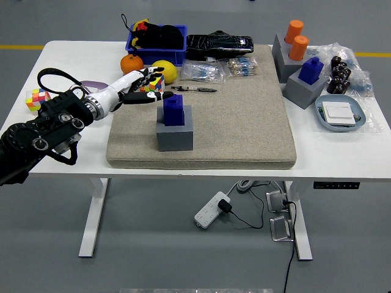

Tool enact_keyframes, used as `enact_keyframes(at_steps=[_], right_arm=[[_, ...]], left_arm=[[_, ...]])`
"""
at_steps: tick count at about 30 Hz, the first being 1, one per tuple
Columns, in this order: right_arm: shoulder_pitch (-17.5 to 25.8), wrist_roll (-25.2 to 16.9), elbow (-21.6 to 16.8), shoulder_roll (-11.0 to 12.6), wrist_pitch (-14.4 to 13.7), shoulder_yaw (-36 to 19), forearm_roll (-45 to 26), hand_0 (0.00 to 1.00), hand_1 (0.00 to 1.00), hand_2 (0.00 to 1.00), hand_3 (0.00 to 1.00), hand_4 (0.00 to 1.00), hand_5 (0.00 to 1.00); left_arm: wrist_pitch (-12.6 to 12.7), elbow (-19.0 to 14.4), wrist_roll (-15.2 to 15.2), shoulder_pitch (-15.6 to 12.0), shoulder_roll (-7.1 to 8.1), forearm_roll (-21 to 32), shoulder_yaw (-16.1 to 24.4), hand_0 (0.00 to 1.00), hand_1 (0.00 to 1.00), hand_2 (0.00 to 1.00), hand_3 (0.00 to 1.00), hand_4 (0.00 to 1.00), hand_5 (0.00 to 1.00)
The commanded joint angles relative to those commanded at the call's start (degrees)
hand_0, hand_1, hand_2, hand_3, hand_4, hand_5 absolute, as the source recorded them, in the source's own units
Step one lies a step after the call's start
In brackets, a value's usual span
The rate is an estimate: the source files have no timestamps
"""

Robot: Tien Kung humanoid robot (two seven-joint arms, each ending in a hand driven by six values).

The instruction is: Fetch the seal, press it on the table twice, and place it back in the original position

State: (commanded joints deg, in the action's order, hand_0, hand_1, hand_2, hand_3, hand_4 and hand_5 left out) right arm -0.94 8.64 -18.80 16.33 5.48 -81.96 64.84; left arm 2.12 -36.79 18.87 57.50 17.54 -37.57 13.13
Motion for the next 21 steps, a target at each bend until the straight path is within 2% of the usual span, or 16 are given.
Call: enact_keyframes(at_steps=[1,3,6,7,13,15,19,21], right_arm=[[0.0,0.0,0.0,0.0,0.0,0.0,0.0,0.814,0.715,0.684,0.691,0.727,0.506],[-0.1,0.0,-0.1,0.0,0.0,0.0,-0.1,0.814,0.715,0.684,0.691,0.727,0.506],[-0.2,-0.1,0.0,-0.1,-0.1,-0.2,0.0,0.814,0.715,0.684,0.691,0.727,0.506],[-0.2,-0.1,-0.1,-0.1,-0.1,-0.2,0.1,0.814,0.715,0.684,0.691,0.727,0.506],[-0.4,-0.1,-0.1,0.0,-0.1,-0.3,0.0,0.814,0.715,0.684,0.693,0.727,0.505],[-0.4,-0.1,0.0,0.0,-0.1,-0.4,0.1,0.814,0.715,0.684,0.693,0.727,0.505],[-0.4,-0.1,0.0,0.0,-0.1,-0.5,0.2,0.814,0.715,0.684,0.692,0.727,0.506],[-0.4,0.0,0.1,-0.1,0.0,-0.5,0.3,0.814,0.715,0.684,0.692,0.727,0.506]], left_arm=[[1.1,0.6,1.0,-0.1,0.23,0.9,0.2,0.99,0.998,0.998,0.998,0.998,0.696],[2.7,1.7,2.4,-0.4,0.56,1.9,0.4,0.99,0.998,0.998,0.998,0.998,0.696],[4.9,5.1,3.6,-0.7,1.06,2.9,0.0,0.99,0.998,0.998,0.998,0.998,0.696],[5.2,6.4,3.6,-0.8,1.13,3.1,-0.3,0.96,0.998,0.998,0.988,0.998,0.653],[4.6,16.6,1.2,-0.8,1.5,7.0,-5.9,0.957,0.998,0.998,0.988,0.988,0.642],[4.6,18.6,0.5,-1.0,1.74,7.3,-6.9,0.957,0.998,0.998,0.988,0.988,0.642],[4.5,22.6,-0.6,-1.4,2.09,10.1,-11.8,0.953,0.998,0.998,0.978,0.976,0.637],[4.2,24.0,-1.9,-1.6,2.21,8.1,-10.7,0.953,0.998,0.998,0.978,0.976,0.637]])
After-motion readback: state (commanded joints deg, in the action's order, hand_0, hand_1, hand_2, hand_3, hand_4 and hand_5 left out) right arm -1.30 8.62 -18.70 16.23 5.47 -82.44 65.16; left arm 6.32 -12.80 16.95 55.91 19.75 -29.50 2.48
